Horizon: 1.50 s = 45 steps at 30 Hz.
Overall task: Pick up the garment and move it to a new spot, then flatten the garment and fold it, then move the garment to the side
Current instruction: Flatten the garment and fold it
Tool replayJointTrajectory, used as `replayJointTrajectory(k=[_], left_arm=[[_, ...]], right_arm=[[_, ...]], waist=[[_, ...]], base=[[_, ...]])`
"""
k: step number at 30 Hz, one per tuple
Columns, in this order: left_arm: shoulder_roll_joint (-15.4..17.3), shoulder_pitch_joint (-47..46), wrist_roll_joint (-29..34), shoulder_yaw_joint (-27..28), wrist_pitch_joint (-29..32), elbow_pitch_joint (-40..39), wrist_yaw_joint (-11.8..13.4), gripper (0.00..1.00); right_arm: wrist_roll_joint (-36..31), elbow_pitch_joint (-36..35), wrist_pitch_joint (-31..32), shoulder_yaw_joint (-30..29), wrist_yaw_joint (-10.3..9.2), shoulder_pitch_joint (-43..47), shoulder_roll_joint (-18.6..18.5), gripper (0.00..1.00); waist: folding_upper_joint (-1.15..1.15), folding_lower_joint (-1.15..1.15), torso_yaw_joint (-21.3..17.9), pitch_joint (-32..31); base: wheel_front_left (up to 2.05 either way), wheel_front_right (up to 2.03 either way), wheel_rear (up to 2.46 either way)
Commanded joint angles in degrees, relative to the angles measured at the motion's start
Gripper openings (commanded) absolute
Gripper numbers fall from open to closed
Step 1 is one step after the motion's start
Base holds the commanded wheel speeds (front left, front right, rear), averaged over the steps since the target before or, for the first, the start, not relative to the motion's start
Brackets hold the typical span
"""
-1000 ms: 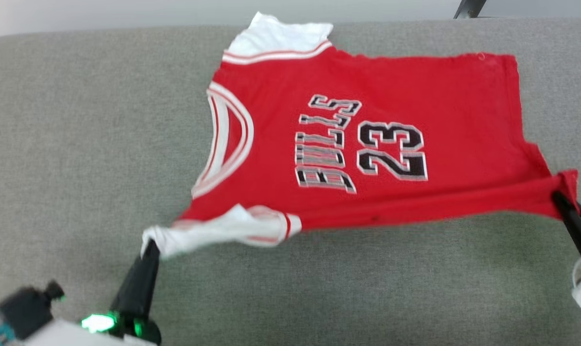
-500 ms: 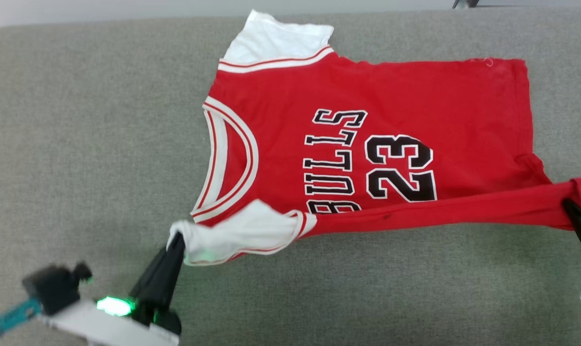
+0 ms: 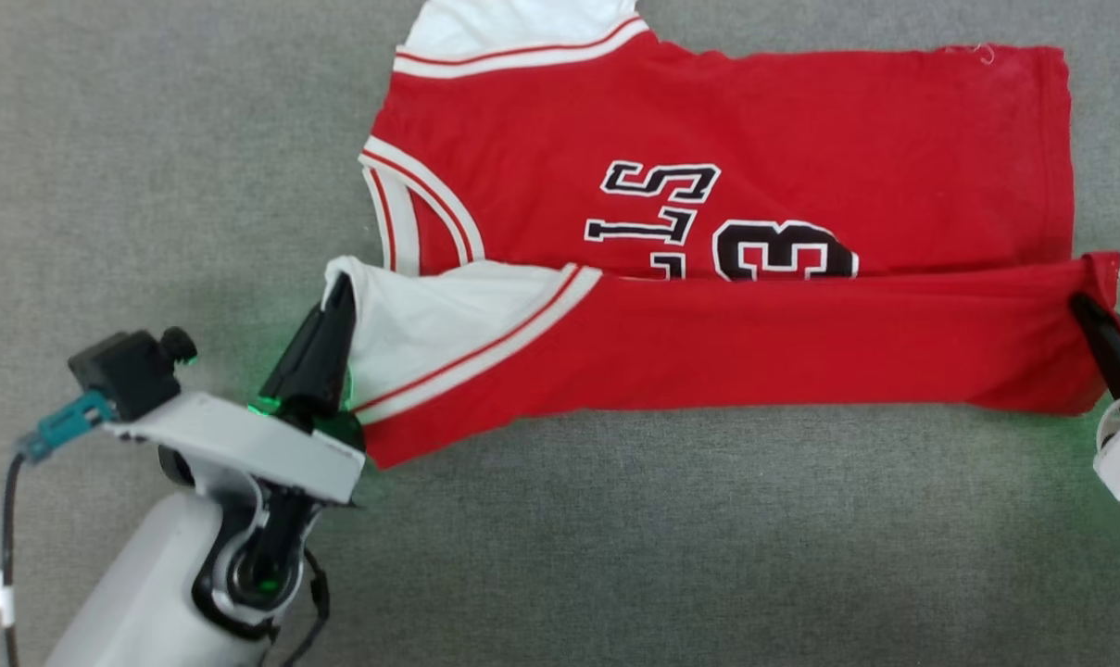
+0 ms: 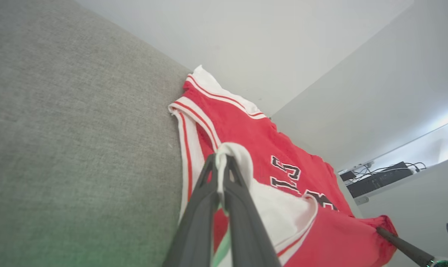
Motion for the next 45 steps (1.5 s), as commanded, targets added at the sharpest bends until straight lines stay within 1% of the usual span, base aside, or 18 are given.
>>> replayJointTrajectory(k=[1,6,12,16,19,21,22,23,24,25,26,27,30,32,34,38,43,45], left_arm=[[-0.3,-1.4,0.6,0.0,-0.4,1.7,-0.5,0.0],[-1.7,-4.1,1.7,-1.1,-0.9,8.1,-1.7,0.0],[-1.6,-5.4,4.2,-3.3,-0.3,14.0,-1.9,0.0],[-1.5,-5.4,4.3,-4.2,0.9,16.2,-1.8,0.0],[-0.5,-5.6,5.6,-4.8,1.7,17.4,-0.6,0.01],[-0.1,-6.0,5.7,-5.2,2.7,18.2,-0.2,0.11],[0.2,-6.2,6.0,-5.6,3.2,18.4,-0.2,0.2],[0.2,-6.2,6.0,-5.6,3.2,18.4,-0.2,0.2],[0.9,-6.4,6.9,-5.8,3.6,18.6,0.5,0.87],[1.4,-6.5,7.6,-6.1,3.6,18.5,0.9,1.0],[1.6,-6.4,7.8,-6.4,3.8,18.1,1.3,1.0],[1.7,-6.2,8.4,-6.7,4.1,17.4,1.6,1.0],[2.7,-6.0,9.8,-7.5,4.9,15.5,2.7,1.0],[5.4,-6.0,12.5,-8.7,6.8,13.2,4.8,1.0],[6.8,-5.2,12.9,-9.2,8.9,9.3,6.8,1.0],[11.1,-2.9,13.7,-9.2,14.4,-0.4,11.9,1.0],[15.8,1.9,11.5,-9.6,23.2,-13.9,18.2,1.0],[16.3,2.9,10.4,-9.5,25.5,-18.0,20.2,1.0]], right_arm=[[-0.6,1.1,-0.8,-0.1,-0.08,-1.1,0.2,0.0],[-1.4,5.3,-3.1,0.7,-0.08,-2.7,1.0,0.0],[-2.0,9.1,-4.9,2.2,-0.08,-3.1,1.4,0.0],[-1.9,10.3,-5.8,2.8,-0.08,-3.4,1.4,0.0],[-1.7,10.6,-6.2,3.0,-0.08,-3.6,1.3,0.0],[-1.6,11.3,-6.7,3.3,-0.08,-4.3,1.2,0.0],[-1.5,11.5,-6.8,3.4,-0.08,-4.4,1.2,0.0],[-1.5,11.5,-6.8,3.4,-0.08,-4.4,1.2,0.0],[-1.4,11.9,-7.1,3.7,-0.08,-4.5,1.1,0.01],[-1.4,11.9,-7.5,4.0,-0.08,-4.5,1.1,0.22],[-1.4,11.8,-8.1,4.1,-0.08,-4.4,1.1,0.47],[-1.5,11.5,-8.6,4.2,-0.08,-4.2,1.1,0.99],[-1.6,10.8,-9.5,4.0,-0.07,-3.7,1.1,1.0],[-1.5,9.9,-10.1,3.5,-0.07,-3.2,1.2,1.0],[-1.4,8.9,-10.7,2.7,-0.07,-2.4,1.2,1.0],[-1.6,7.0,-11.4,1.6,-0.07,-0.7,1.6,1.0],[-1.8,5.3,-11.8,1.0,-0.07,0.5,1.6,1.0],[-1.9,4.7,-12.0,0.9,-0.07,0.9,1.6,1.0]], waist=[[-0.01,0.0,-0.2,0.8],[-0.01,0.0,-0.2,1.8],[-0.01,0.0,-0.1,2.6],[-0.01,0.0,0.1,2.6],[-0.01,0.0,0.1,2.6],[-0.01,0.0,0.2,2.7],[-0.01,0.0,0.2,2.6],[-0.01,0.0,0.2,2.6],[-0.01,0.0,0.2,2.5],[-0.01,0.0,0.3,2.3],[-0.01,0.0,0.5,2.1],[-0.01,0.0,0.6,1.9],[-0.01,0.0,1.1,1.3],[-0.01,0.0,1.6,0.7],[-0.01,0.0,2.3,0.0],[-0.01,0.0,3.0,-1.3],[-0.01,0.0,2.6,-1.8],[-0.01,0.0,2.2,-1.6]], base=[[0.0,0.0,0.0],[0.0,0.0,0.0],[0.0,0.0,0.0],[0.0,0.0,0.0],[0.0,0.0,0.0],[0.0,0.0,0.0],[0.0,0.0,0.0],[0.0,0.0,0.0],[0.0,0.0,0.0],[0.0,0.0,0.0],[0.0,0.0,0.0],[0.0,0.0,0.0],[0.0,0.0,0.0],[0.0,0.0,0.0],[0.0,0.0,0.0],[0.0,0.0,0.0],[0.0,0.0,0.0],[0.0,0.0,0.0]])
